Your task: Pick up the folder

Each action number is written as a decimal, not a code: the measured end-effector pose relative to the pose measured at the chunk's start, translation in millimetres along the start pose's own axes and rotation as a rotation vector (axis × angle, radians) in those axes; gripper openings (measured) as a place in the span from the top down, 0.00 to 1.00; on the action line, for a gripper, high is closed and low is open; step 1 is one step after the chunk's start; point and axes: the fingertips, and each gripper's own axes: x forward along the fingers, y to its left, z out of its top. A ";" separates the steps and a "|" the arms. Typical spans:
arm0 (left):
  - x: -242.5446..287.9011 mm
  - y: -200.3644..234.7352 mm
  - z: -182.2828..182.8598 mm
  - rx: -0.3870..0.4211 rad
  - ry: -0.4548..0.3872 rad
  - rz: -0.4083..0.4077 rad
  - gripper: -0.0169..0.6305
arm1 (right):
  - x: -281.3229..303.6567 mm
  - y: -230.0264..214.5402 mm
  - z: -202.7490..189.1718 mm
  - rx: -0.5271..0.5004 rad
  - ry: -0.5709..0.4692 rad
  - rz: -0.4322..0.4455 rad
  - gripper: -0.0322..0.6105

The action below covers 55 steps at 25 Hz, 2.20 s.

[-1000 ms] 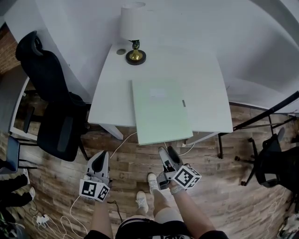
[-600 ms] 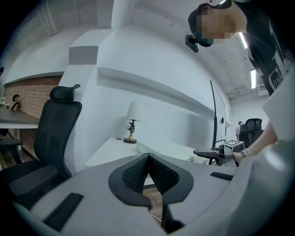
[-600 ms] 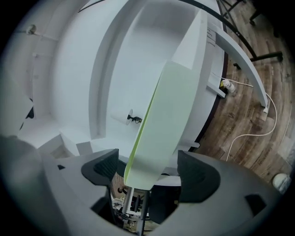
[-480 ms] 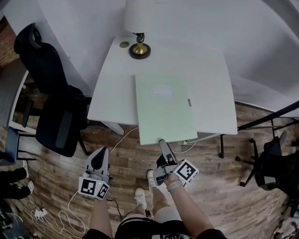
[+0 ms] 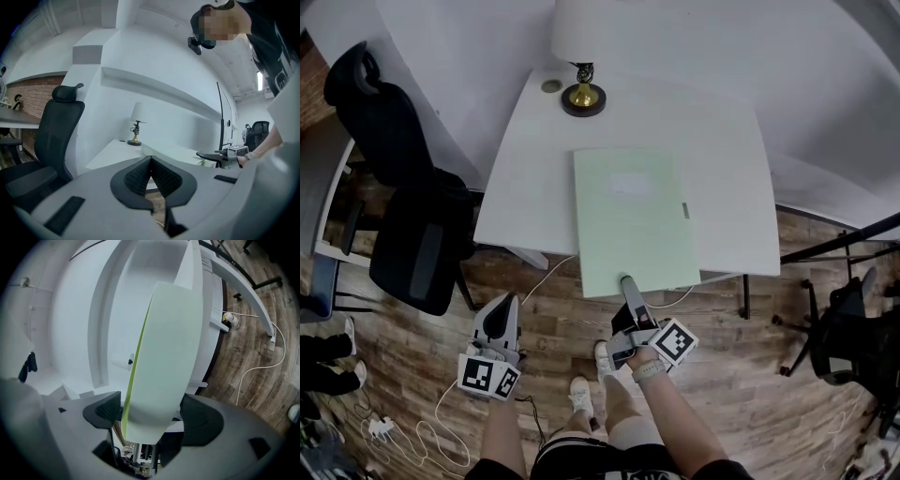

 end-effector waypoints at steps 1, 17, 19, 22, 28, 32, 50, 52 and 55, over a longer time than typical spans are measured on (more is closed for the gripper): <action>2.1 0.6 -0.2 -0.002 0.000 -0.001 0.95 | 1.6 -0.8 0.5 0.006 -0.001 0.000 0.37; 11.8 18.9 -15.9 -0.032 0.033 0.026 0.95 | 25.3 -9.2 -2.2 0.192 -0.042 0.070 0.38; 12.9 18.5 -17.9 -0.034 0.035 0.026 0.95 | 27.6 -9.9 -2.2 0.195 -0.044 0.069 0.38; 13.2 17.6 -19.5 -0.038 0.037 0.023 0.95 | 26.9 -13.6 -2.9 0.210 -0.044 0.057 0.45; 10.1 15.4 -17.8 -0.037 0.036 0.019 0.95 | 25.5 -13.5 -2.3 0.213 -0.027 0.058 0.48; 4.0 14.6 -14.8 -0.030 0.037 0.018 0.95 | 21.2 -14.1 1.2 0.194 -0.013 0.044 0.49; -25.8 3.7 19.6 -0.004 -0.022 0.022 0.95 | 3.9 49.7 45.9 -0.086 -0.009 0.114 0.49; -30.5 2.9 27.7 0.003 -0.035 0.022 0.95 | -1.7 57.5 49.0 -0.121 -0.007 0.115 0.49; -37.4 2.3 37.7 0.013 -0.051 0.022 0.95 | -7.9 73.4 52.2 -0.175 -0.001 0.132 0.49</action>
